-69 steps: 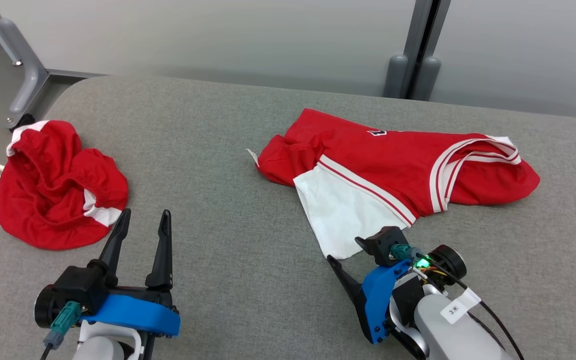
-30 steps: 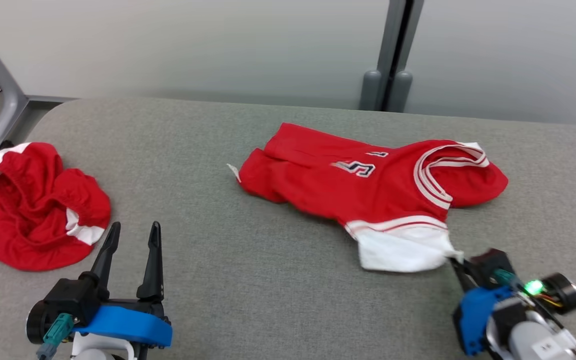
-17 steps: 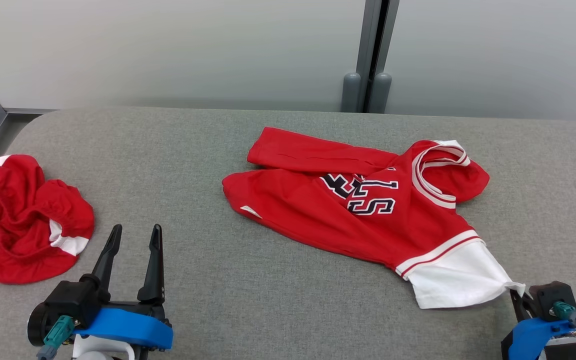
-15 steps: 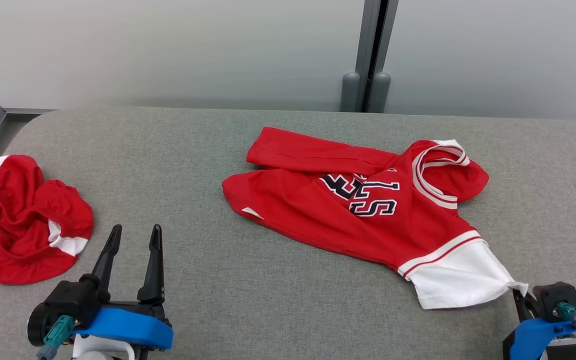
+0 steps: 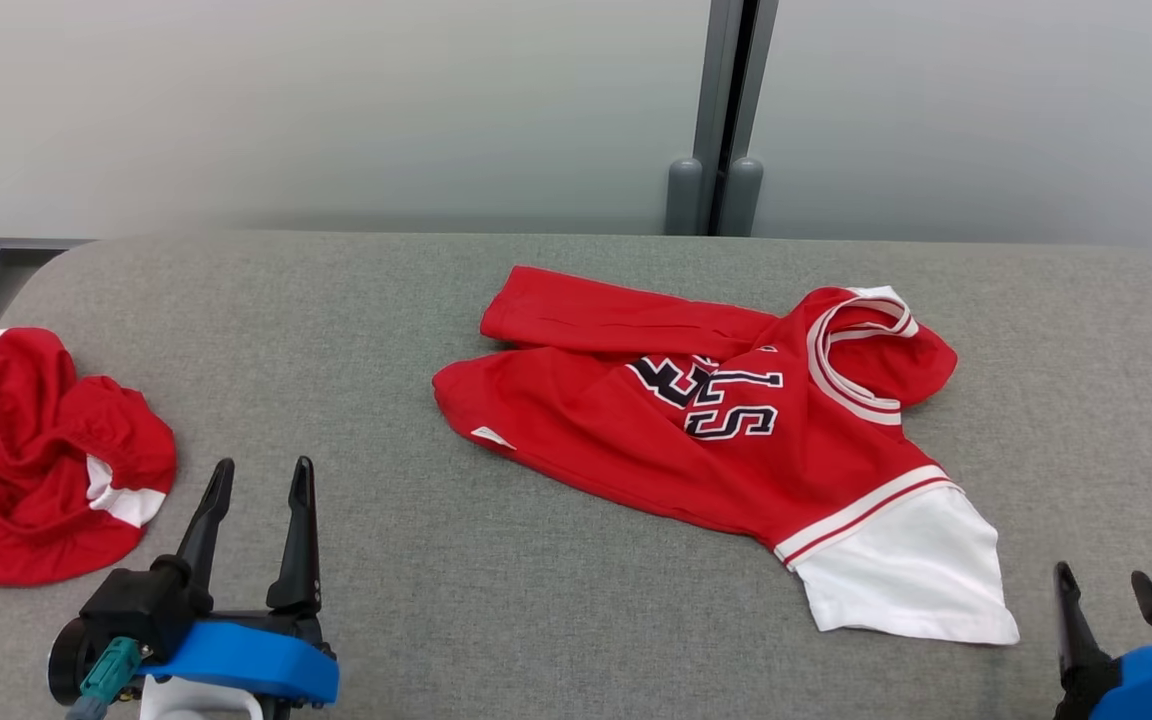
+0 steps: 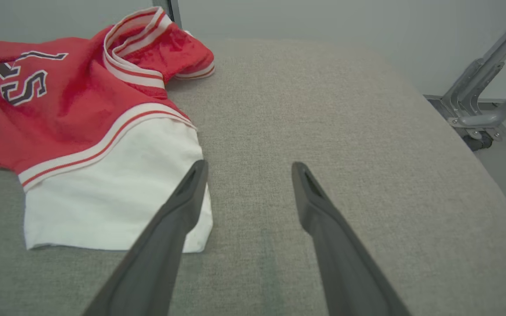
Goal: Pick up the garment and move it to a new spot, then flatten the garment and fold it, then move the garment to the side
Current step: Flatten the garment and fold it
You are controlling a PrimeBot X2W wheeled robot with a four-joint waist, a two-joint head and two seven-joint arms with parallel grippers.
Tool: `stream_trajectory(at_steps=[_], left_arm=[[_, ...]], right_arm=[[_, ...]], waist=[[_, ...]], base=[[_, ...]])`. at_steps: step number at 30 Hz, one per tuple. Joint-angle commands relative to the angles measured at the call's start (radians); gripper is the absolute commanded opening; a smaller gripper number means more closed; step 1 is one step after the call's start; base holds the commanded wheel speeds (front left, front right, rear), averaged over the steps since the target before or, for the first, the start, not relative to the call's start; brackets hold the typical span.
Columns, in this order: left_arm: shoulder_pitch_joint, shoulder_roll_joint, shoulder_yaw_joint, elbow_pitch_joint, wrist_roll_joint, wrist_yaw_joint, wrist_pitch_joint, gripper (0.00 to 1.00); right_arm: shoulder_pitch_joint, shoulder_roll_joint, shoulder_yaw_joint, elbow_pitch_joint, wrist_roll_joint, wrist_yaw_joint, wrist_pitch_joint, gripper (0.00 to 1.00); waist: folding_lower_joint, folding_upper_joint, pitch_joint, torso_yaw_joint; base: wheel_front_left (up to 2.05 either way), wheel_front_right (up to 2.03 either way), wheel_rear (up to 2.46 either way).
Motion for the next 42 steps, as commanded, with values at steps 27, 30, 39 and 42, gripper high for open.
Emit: stream_trajectory(at_steps=[27,30,39,42], left_arm=[[0.088,0.01,0.016,0.012,0.007,0.025,-0.004,1.0],[0.09,0.011,0.012,0.012,0.005,0.025,-0.004,1.0],[0.082,0.016,0.003,0.003,0.0,0.03,-0.002,1.0],[0.076,0.018,0.001,0.003,-0.002,0.033,-0.001,1.0]], right_arm=[[-0.025,0.002,0.17,-0.048,0.209,0.0,-0.233,1.0],[-0.022,0.002,0.171,-0.043,0.216,0.0,-0.227,1.0],[-0.023,0.002,0.174,-0.046,0.222,0.0,-0.216,1.0],[-0.027,0.002,0.173,-0.046,0.22,0.0,-0.212,1.0]], waist=[[0.0,-0.0002,-0.063,-0.028],[0.0,-0.0002,-0.064,-0.032],[0.0,-0.0002,-0.048,-0.036],[0.0,-0.0002,-0.043,-0.035]], base=[[0.0,0.0,0.0],[0.0,0.0,0.0],[0.0,0.0,0.0],[0.0,0.0,0.0]])
